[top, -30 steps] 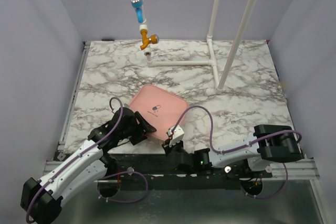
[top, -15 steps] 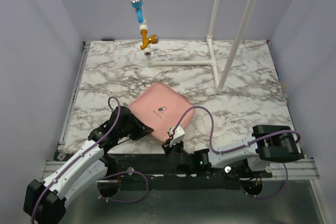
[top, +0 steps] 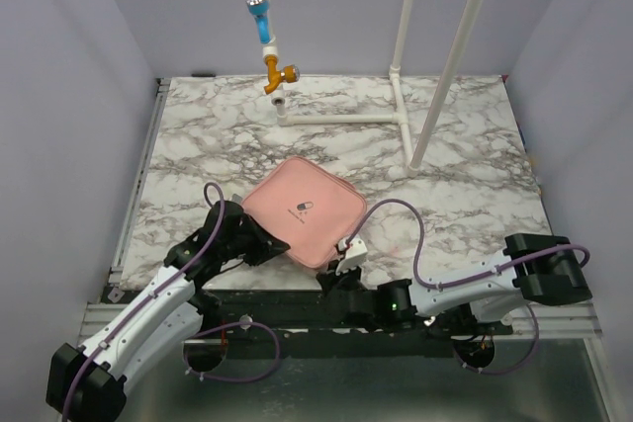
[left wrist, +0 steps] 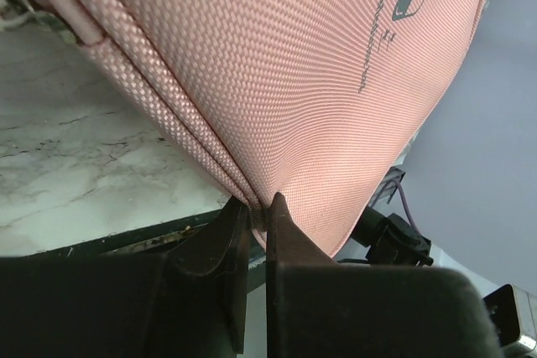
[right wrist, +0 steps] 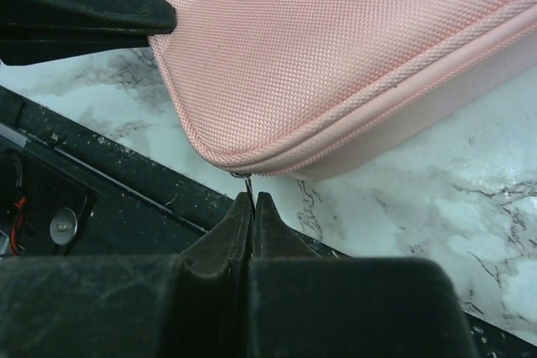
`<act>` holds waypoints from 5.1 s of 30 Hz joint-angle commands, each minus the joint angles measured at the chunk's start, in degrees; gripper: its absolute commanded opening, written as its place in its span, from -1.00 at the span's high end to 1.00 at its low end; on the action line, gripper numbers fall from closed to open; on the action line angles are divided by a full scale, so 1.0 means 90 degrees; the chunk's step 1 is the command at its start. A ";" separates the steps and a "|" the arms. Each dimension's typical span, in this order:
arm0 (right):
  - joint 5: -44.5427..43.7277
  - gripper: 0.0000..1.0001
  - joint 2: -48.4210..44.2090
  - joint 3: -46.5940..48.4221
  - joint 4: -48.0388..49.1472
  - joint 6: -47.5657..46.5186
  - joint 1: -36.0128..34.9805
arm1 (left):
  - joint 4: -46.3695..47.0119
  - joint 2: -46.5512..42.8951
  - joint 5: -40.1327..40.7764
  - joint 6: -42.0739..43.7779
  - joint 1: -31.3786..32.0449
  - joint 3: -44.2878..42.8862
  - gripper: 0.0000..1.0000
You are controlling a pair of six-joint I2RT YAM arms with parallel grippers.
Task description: Organize the medicine kit
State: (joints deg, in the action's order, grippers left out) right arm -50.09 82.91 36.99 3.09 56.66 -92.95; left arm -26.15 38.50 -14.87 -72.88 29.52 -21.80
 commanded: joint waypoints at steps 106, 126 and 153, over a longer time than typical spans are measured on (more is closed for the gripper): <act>0.0108 0.99 -0.0883 -0.0546 -0.0456 -0.0925 0.0805 | -0.1779 -0.1777 0.0157 0.0363 -0.0197 0.0003 -0.16; -0.0081 0.99 -0.0078 -0.0110 -0.0520 -0.0398 -0.0122 | -0.1185 0.0443 -0.0701 0.2469 -0.2079 -0.1326 -0.17; -0.0164 0.99 0.0460 0.0417 -0.0481 -0.0828 0.0142 | -0.1574 -0.2341 -0.2182 0.1104 -0.1767 0.0590 -0.23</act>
State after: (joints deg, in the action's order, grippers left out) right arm -51.31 86.74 40.14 -0.54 49.23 -91.85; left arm -46.41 15.05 -32.21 -59.51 11.97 -17.15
